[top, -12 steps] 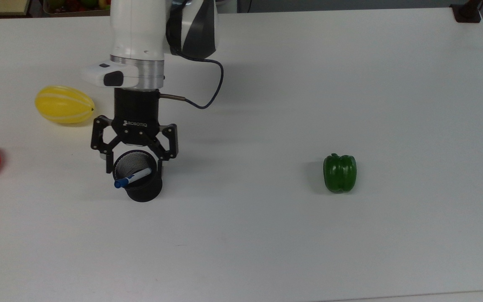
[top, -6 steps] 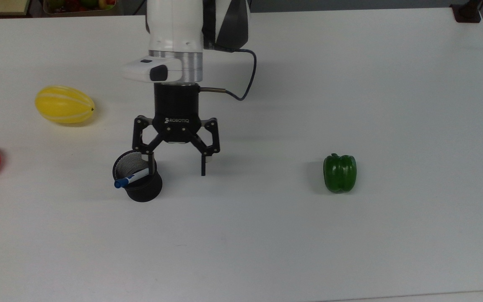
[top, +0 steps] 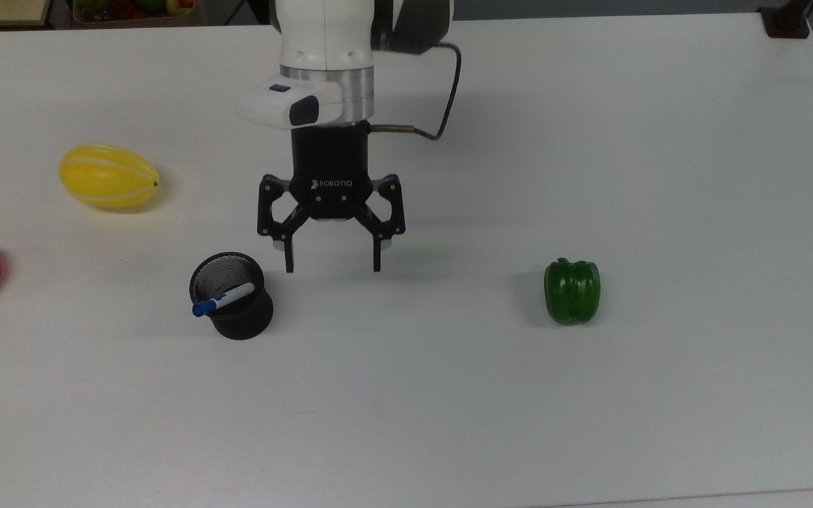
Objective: Place marker
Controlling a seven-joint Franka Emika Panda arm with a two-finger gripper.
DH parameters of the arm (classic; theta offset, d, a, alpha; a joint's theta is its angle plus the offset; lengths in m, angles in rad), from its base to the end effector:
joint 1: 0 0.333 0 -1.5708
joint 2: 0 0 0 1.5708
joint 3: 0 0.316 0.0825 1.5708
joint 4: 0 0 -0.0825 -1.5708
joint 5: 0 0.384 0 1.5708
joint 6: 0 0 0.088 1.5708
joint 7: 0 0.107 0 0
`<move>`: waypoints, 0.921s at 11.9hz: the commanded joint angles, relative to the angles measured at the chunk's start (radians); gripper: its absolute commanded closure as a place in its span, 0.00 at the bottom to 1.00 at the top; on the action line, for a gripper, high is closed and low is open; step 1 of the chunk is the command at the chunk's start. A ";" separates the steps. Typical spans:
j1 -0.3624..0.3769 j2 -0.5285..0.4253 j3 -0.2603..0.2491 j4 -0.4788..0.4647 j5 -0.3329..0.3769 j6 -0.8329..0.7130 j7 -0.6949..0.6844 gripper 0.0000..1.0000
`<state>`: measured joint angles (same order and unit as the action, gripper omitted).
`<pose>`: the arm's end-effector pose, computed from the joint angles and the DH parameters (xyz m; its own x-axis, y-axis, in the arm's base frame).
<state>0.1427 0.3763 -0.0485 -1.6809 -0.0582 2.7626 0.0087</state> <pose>0.7033 0.0737 0.4657 0.7514 0.1307 0.6468 0.1177 -0.9910 0.0636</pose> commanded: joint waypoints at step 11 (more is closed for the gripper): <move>0.070 -0.344 -0.007 -0.011 0.003 -0.903 0.019 0.00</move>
<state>0.2015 0.1258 -0.0482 -1.6634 -0.0582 2.0301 0.0126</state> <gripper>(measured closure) 0.000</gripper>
